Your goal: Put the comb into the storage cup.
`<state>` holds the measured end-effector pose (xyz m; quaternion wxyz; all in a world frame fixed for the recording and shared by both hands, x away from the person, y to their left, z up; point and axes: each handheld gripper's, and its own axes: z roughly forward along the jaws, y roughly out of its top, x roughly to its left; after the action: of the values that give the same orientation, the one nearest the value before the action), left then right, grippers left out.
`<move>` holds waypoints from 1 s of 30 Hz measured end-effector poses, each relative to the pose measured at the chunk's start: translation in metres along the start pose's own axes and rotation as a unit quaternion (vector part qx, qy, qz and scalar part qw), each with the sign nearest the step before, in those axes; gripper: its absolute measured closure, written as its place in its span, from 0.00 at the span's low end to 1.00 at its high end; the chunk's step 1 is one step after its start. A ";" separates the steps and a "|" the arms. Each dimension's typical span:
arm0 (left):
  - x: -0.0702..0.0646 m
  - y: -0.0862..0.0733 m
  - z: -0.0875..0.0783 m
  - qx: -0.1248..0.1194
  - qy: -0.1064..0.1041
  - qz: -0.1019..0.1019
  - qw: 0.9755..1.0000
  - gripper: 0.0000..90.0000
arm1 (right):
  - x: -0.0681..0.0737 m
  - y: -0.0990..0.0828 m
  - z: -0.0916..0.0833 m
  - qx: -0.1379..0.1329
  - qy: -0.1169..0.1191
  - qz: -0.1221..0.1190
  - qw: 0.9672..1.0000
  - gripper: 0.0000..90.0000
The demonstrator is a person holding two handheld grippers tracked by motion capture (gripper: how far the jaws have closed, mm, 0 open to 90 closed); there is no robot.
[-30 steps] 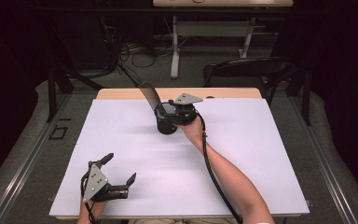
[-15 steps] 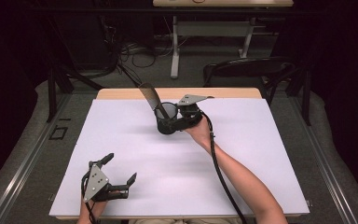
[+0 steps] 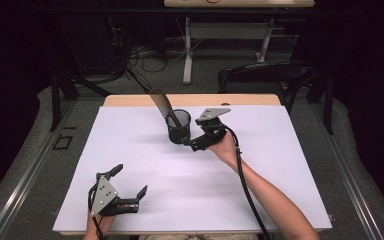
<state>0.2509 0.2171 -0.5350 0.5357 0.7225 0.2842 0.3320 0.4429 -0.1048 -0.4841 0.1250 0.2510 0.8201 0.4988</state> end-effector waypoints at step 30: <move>0.000 0.000 -0.001 0.000 0.001 -0.001 1.000 0.01 | 0.006 -0.039 -0.068 0.042 0.008 0.021 0.999 0.00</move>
<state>0.2503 0.2176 -0.5353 0.5355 0.7220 0.2852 0.3325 0.3962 -0.1675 -0.4860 0.0968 0.2693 0.8359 0.4683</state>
